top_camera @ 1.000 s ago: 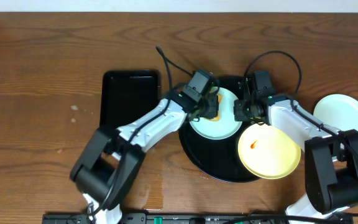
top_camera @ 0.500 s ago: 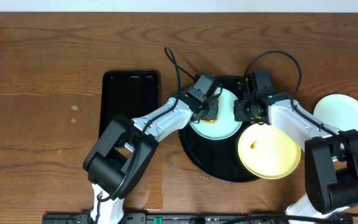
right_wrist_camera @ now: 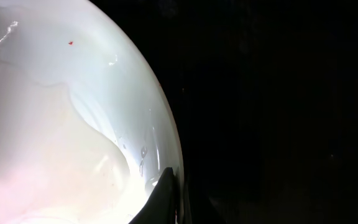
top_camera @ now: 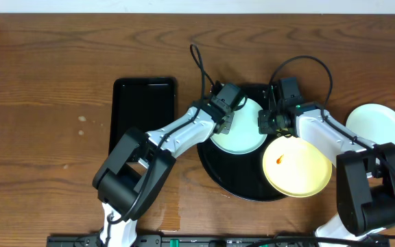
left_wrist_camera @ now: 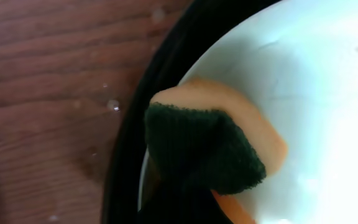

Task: Clean dirty plates on tray and stack at the side
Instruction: 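Scrub the blue plate with the sponge while right gripper holds its rim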

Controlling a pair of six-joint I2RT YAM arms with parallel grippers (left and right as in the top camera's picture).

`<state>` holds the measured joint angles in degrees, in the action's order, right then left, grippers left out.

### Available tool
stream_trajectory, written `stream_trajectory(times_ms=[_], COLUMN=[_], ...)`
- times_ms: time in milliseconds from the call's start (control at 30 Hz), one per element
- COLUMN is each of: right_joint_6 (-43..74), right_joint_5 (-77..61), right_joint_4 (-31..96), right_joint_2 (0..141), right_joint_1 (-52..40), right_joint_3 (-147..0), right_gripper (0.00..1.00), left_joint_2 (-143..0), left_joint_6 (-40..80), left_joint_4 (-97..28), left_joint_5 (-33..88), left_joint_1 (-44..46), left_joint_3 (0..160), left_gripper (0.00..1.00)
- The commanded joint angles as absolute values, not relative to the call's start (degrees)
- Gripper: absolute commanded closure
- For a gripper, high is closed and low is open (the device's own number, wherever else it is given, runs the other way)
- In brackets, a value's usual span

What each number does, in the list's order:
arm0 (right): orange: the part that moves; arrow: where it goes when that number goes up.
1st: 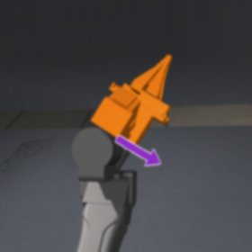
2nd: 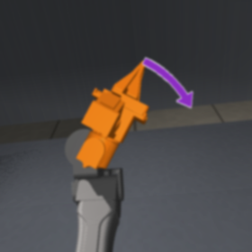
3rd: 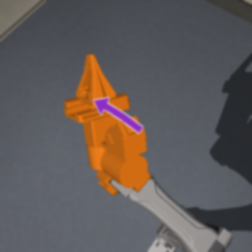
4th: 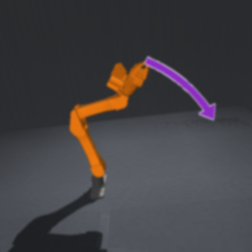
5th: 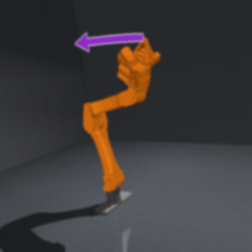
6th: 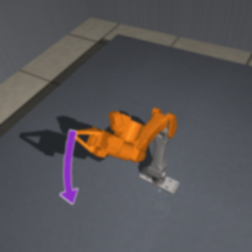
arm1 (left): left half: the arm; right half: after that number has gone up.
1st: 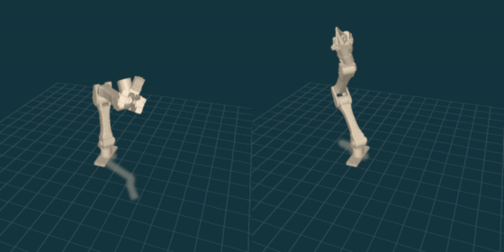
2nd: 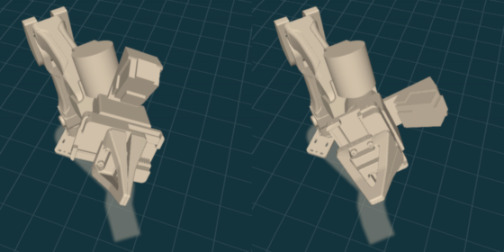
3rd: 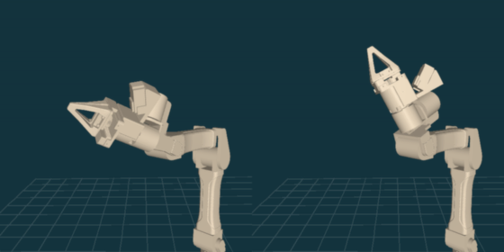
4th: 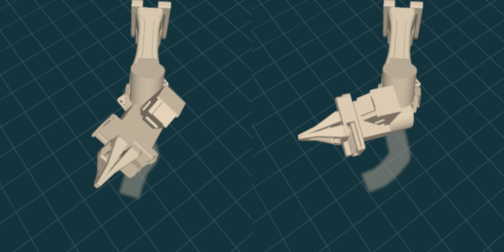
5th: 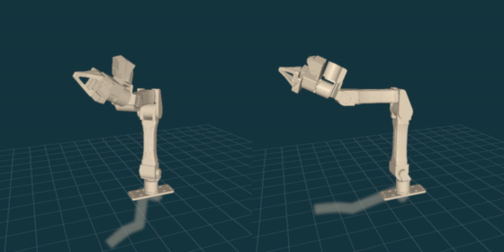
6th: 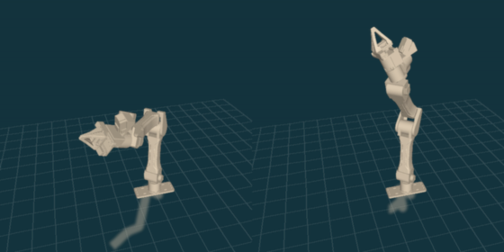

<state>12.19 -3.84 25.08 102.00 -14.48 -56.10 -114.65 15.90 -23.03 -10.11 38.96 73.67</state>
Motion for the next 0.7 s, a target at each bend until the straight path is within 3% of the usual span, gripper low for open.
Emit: stream_trajectory(times_ms=[0,400,667], right_joint_6=[11.97,11.94,9.65], right_joint_5=[2.07,10.22,16.03], right_joint_4=[27.05,27.64,28.14], right_joint_2=[104.12,103.20,95.94], right_joint_1=[-13.85,-13.80,-13.91], right_joint_3=[-55.07,-55.09,-55.24], right_gripper=[0.99,0.99,0.99], left_joint_2=[-116.27,-114.41,-111.96], left_joint_6=[14.22,21.69,23.77], left_joint_4=[-27.81,-39.79,-40.56], left_joint_5=[-17.87,-16.97,-5.28], left_joint_1=[37.69,37.76,37.69], left_joint_3=[76.40,86.39,86.39], left_gripper=[0.92,0.92,0.92])
